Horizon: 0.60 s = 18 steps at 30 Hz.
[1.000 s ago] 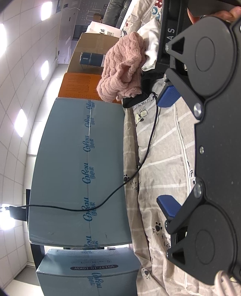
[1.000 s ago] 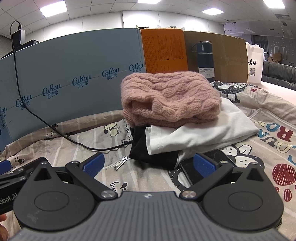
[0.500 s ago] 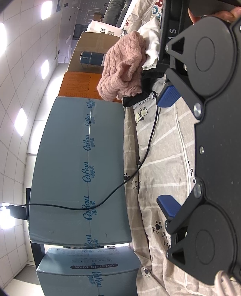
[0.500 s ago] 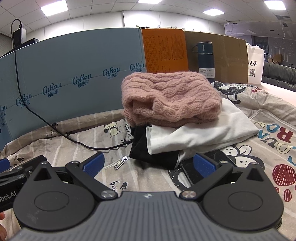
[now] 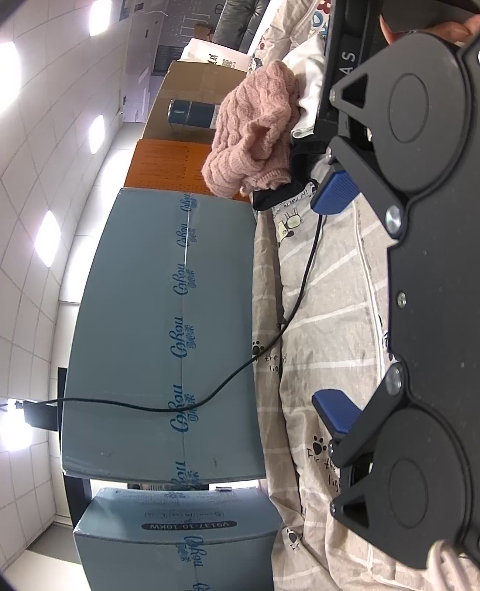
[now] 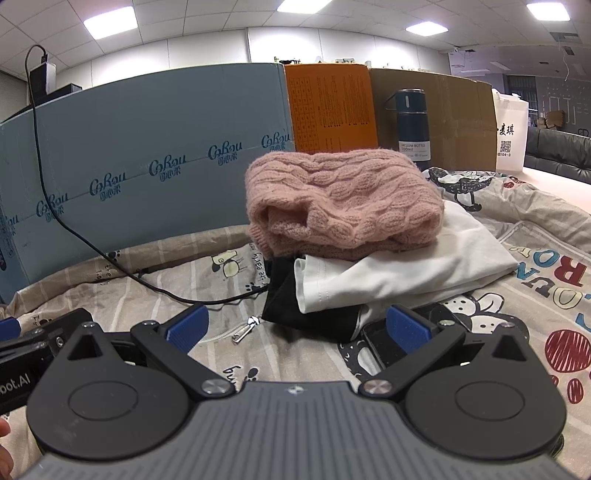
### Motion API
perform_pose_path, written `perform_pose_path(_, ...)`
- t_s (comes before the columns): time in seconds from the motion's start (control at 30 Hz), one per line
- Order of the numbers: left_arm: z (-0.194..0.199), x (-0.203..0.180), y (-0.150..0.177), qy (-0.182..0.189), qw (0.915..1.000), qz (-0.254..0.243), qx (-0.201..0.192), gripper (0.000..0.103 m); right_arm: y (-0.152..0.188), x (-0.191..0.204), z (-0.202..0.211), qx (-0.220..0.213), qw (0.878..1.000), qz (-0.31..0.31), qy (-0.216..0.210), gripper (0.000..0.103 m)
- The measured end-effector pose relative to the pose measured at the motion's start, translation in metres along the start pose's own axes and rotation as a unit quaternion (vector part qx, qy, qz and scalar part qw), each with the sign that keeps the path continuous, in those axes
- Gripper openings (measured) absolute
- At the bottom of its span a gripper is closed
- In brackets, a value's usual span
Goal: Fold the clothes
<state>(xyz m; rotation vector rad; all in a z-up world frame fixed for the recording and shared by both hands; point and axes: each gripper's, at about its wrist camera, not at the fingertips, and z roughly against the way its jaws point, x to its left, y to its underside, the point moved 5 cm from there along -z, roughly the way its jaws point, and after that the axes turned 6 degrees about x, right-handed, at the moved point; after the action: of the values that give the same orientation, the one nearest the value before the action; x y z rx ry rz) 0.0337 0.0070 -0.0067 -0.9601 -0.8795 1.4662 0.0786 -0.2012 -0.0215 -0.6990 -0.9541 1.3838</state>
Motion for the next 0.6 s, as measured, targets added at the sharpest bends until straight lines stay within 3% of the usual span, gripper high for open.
perform_pose_path(0.4, 0.014, 0.016, -0.013, 0.016, 0.998, 0.052, -0.034, 0.103, -0.006, 0.005, 0.014, -0.033, 0.999, -0.008, -0.039, 0.103)
perform_pose_path(0.6, 0.027, 0.029, -0.019, 0.027, 0.9946, 0.083, -0.055, 0.103, -0.013, 0.024, 0.029, -0.037, 0.996, 0.013, -0.084, 0.103)
